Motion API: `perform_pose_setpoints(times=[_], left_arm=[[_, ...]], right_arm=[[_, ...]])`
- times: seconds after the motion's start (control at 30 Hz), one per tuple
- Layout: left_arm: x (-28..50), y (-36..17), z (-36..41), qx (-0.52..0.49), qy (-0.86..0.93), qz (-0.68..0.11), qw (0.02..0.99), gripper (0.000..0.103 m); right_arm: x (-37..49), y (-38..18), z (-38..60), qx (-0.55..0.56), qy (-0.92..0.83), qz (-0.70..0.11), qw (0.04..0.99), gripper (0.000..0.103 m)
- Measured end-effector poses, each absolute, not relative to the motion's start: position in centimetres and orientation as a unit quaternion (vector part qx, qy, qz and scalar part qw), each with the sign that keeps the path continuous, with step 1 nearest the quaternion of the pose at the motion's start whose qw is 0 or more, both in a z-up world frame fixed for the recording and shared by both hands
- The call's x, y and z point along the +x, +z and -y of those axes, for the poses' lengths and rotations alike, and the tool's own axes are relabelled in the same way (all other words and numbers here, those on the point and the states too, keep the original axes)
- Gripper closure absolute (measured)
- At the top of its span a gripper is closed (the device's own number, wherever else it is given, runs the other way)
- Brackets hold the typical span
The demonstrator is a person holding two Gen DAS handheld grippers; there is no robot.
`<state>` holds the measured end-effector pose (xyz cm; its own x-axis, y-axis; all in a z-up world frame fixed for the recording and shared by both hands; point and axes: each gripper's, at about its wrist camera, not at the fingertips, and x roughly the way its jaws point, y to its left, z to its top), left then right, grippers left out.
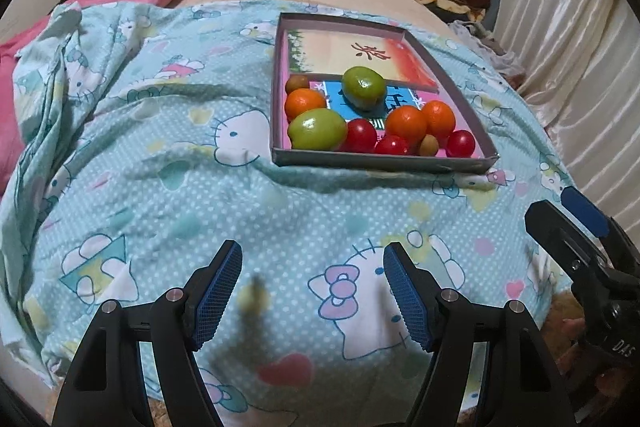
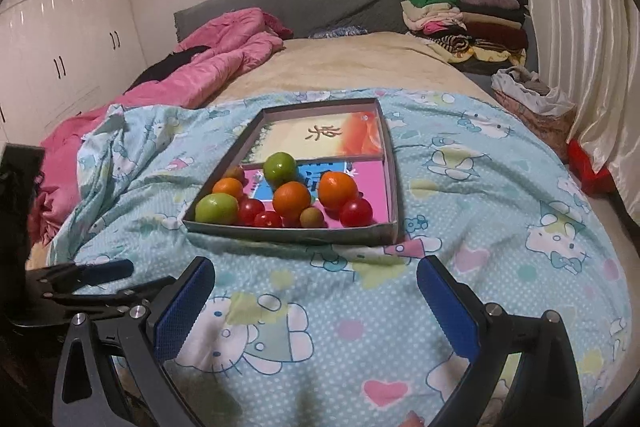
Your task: Organize fruits
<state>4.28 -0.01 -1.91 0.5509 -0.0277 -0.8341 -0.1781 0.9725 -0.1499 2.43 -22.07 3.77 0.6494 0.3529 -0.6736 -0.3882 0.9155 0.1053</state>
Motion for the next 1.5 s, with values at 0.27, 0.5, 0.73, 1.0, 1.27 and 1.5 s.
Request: perform_pose_setpoints(times=[0.27, 0.5, 0.73, 1.0, 1.27, 1.5], left_arm=[[4.21, -1.75, 0.24, -0.109, 0.041, -0.469, 0.875, 0.028], [4.27, -1.80, 0.11, -0.112, 0.043, -0.471, 0.874, 0.028], [4.31, -1.76, 0.17, -0.110, 0.044, -0.468, 0.876, 0.028], [4.40, -1.81, 0.15, -0.107, 0.046, -0.468, 0.876, 0.028], [4.47, -1.79, 0.16, -0.107, 0.047, -0.467, 0.876, 0.028], [4.49, -1.73, 0.19, -0.106, 0.048, -0.467, 0.877, 0.028]], right_arm=[[2.73, 3.36, 22.47, -0.011, 0.201, -0.373, 0.906, 0.001], [2.85, 3.17, 22.58, -0.009, 0.195, -0.376, 0.906, 0.001], [2.80, 3.14, 22.74, -0.009, 0.193, -0.375, 0.906, 0.001], [2.76, 3.15, 22.67, -0.011, 0.193, -0.375, 0.907, 0.001], [2.76, 3.11, 22.56, -0.012, 0.195, -0.374, 0.907, 0.001], [2.72, 3.09, 22.54, -0.013, 0.195, -0.374, 0.907, 0.001]])
